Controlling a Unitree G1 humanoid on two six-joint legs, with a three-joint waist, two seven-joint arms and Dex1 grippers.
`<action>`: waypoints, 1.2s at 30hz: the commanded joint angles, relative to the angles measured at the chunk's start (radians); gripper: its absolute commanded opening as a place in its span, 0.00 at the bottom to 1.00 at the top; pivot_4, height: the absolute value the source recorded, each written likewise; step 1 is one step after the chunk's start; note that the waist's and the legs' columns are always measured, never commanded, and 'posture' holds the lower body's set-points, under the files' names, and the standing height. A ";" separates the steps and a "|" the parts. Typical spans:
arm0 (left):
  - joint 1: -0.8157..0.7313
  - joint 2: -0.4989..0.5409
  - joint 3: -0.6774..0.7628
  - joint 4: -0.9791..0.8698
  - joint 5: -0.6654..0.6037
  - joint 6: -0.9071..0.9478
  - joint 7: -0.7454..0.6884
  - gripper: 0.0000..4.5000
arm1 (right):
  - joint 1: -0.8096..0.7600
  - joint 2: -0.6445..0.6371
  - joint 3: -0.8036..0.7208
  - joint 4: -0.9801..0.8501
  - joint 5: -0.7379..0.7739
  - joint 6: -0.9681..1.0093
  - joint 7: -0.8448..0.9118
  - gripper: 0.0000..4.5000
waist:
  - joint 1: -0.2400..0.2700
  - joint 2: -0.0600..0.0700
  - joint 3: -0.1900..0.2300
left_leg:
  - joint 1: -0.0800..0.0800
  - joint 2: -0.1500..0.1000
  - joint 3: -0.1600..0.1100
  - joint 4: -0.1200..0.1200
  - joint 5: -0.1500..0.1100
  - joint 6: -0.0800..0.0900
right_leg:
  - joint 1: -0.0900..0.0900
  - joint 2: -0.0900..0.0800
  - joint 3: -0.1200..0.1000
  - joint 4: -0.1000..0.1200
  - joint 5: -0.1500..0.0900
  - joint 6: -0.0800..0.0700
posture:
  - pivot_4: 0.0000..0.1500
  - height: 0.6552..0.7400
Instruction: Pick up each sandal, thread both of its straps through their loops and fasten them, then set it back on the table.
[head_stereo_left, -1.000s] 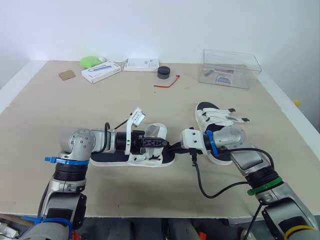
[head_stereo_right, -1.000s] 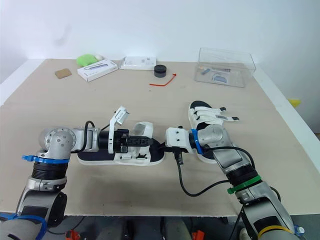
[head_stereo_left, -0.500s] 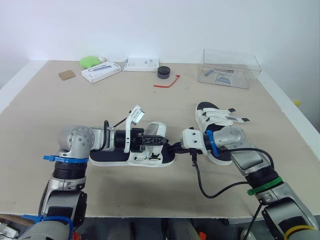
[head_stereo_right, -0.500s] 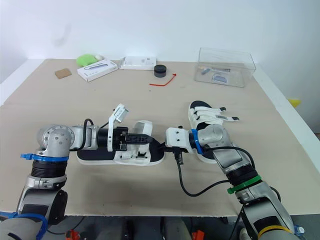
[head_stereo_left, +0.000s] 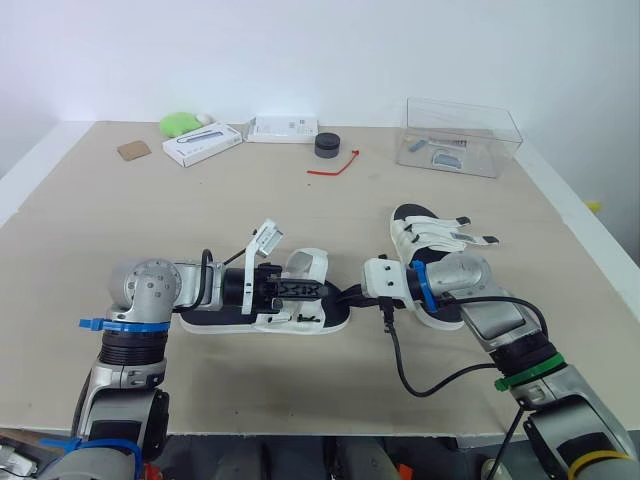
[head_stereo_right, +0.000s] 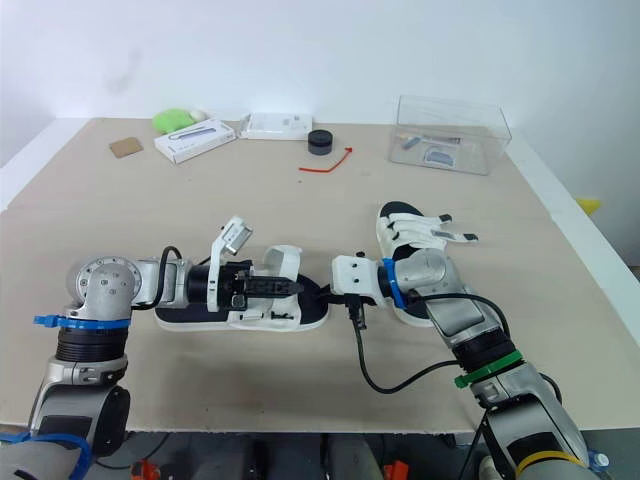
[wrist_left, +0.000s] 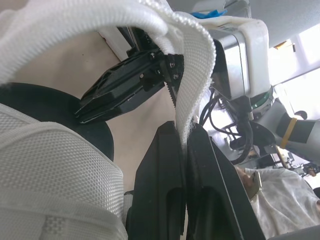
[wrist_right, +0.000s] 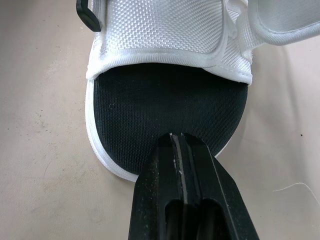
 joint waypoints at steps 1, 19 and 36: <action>0.015 0.035 -0.038 -0.005 0.039 -0.038 -0.008 0.03 | 0.019 -0.017 0.026 0.030 -0.051 0.018 0.000 0.00 | 0.000 0.000 0.000 | 0.000 0.000 0.000 0.000 0.000 0.000 | 0.000 0.000 0.000 0.000 0.000 0.000 | 1.00 1.00; 0.033 0.145 -0.229 0.048 0.231 -0.306 -0.171 0.03 | 0.024 -0.018 0.025 0.024 -0.051 0.021 -0.002 0.00 | 0.000 0.000 0.000 | 0.000 0.000 0.000 -0.001 0.000 0.000 | 0.000 0.000 -0.001 0.000 -0.001 -0.001 | 1.00 1.00; -0.016 0.117 -0.206 -0.070 0.223 -0.346 -0.181 0.03 | 0.009 -0.010 0.028 0.050 -0.056 0.010 -0.003 0.00 | 0.000 0.000 0.000 | 0.000 0.000 0.000 -0.001 0.000 0.000 | 0.000 0.000 -0.001 0.000 -0.001 0.000 | 1.00 1.00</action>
